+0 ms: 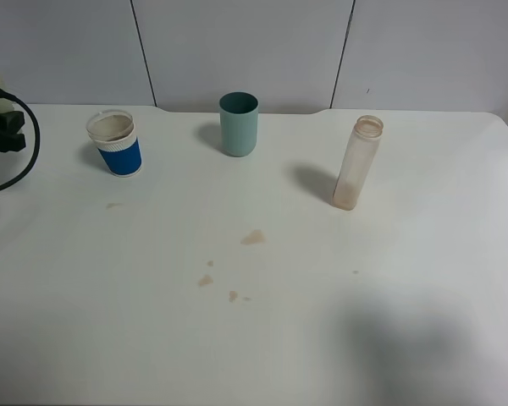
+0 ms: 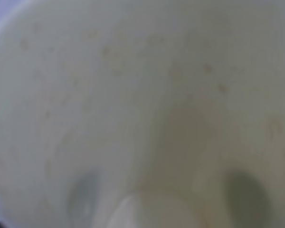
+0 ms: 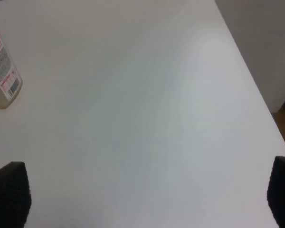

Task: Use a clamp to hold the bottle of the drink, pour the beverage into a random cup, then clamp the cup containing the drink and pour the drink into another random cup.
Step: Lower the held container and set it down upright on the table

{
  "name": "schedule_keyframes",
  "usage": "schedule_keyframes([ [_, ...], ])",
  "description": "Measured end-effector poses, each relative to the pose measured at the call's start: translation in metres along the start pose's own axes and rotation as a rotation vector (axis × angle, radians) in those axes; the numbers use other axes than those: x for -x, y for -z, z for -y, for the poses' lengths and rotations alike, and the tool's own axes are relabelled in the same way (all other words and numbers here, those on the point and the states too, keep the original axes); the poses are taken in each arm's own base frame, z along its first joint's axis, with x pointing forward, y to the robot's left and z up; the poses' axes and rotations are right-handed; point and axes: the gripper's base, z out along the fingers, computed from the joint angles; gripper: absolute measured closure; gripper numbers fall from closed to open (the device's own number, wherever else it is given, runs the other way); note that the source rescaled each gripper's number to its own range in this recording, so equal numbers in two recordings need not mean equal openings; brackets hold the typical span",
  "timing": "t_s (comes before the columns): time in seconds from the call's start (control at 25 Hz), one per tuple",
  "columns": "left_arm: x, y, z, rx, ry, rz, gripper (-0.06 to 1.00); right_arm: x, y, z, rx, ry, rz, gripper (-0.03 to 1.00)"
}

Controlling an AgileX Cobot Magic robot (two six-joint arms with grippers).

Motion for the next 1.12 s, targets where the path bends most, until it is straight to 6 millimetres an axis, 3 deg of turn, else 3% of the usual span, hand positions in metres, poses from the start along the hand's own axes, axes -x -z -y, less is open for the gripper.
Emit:
schedule_keyframes([
  [0.44, -0.017, 0.016, 0.012, -0.001, 0.059, -0.023, 0.93, 0.000, 0.000, 0.000, 0.000, 0.000, 0.001, -0.03],
  [1.12, -0.053, 0.001, 0.051, -0.124, 0.112, -0.088, 0.93, 0.000, 0.000, 0.000, 0.000, 0.000, 0.001, -0.03],
])
